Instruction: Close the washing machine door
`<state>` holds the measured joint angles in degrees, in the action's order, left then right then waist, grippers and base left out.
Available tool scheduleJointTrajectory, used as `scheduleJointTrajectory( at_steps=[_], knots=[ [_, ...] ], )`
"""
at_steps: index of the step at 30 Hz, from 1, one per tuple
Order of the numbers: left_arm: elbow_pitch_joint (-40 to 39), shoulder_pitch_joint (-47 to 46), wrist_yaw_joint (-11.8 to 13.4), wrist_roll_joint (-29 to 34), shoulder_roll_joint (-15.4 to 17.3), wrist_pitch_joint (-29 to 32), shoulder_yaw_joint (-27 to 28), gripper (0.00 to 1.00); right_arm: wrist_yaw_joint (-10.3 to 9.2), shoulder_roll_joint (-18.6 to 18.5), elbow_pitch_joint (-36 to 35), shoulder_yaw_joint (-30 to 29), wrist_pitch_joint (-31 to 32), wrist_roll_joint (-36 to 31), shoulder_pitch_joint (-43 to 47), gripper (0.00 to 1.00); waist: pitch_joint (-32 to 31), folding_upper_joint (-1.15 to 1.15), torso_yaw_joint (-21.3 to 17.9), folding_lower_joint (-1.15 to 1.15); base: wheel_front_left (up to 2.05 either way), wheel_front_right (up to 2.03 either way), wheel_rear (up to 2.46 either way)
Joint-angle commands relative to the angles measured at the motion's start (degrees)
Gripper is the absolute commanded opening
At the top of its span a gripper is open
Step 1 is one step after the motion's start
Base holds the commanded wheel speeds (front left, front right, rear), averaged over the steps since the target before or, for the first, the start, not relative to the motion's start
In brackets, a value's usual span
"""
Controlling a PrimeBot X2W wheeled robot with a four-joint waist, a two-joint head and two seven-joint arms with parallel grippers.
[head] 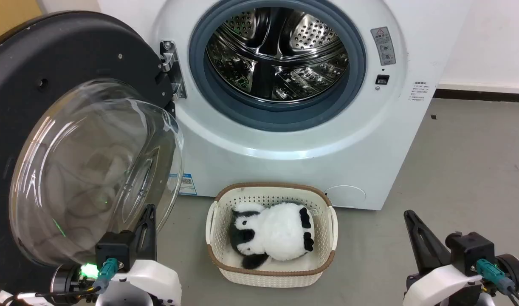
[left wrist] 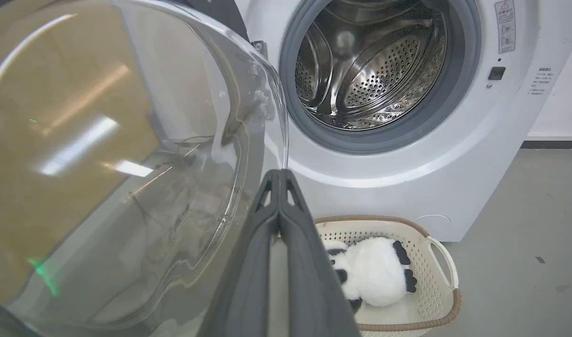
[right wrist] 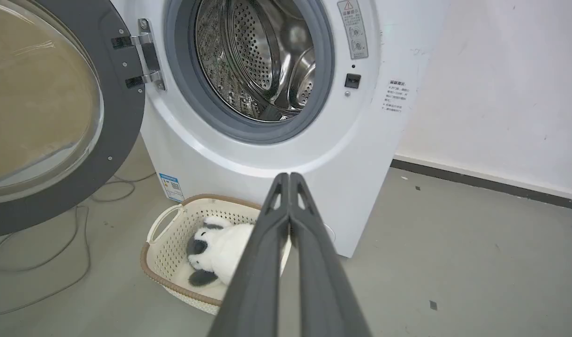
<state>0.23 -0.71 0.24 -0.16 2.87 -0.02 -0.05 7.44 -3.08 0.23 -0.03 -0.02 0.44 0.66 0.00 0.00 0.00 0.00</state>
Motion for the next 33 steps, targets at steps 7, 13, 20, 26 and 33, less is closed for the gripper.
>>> scheduleJointTrajectory(
  at_steps=[7,13,20,26,33],
  knots=[
    [-0.2,0.7,-0.2,0.2,0.0,0.0,0.0,0.0,0.05,0.2,-0.2,0.0,0.0,-0.4,-0.7,0.0,0.0,0.0,0.0,0.0,0.0,0.0,0.0],
    [-0.2,0.7,-0.2,0.2,0.0,0.0,0.0,0.0,0.05,0.2,-0.2,0.0,0.0,-0.4,-0.7,0.0,0.0,0.0,0.0,0.0,0.0,0.0,0.0],
    [-0.2,0.7,-0.2,0.2,0.0,0.0,0.0,0.0,0.05,0.2,-0.2,0.0,0.0,-0.4,-0.7,0.0,0.0,0.0,0.0,0.0,0.0,0.0,0.0],
    [-0.2,0.7,-0.2,0.2,0.0,0.0,0.0,0.0,0.05,0.2,-0.2,0.0,0.0,-0.4,-0.7,0.0,0.0,0.0,0.0,0.0,0.0,0.0,0.0],
    [-0.2,0.7,-0.2,0.2,0.0,0.0,0.0,0.0,0.05,0.2,-0.2,0.0,0.0,-0.4,-0.7,0.0,0.0,0.0,0.0,0.0,0.0,0.0,0.0]
  ],
)
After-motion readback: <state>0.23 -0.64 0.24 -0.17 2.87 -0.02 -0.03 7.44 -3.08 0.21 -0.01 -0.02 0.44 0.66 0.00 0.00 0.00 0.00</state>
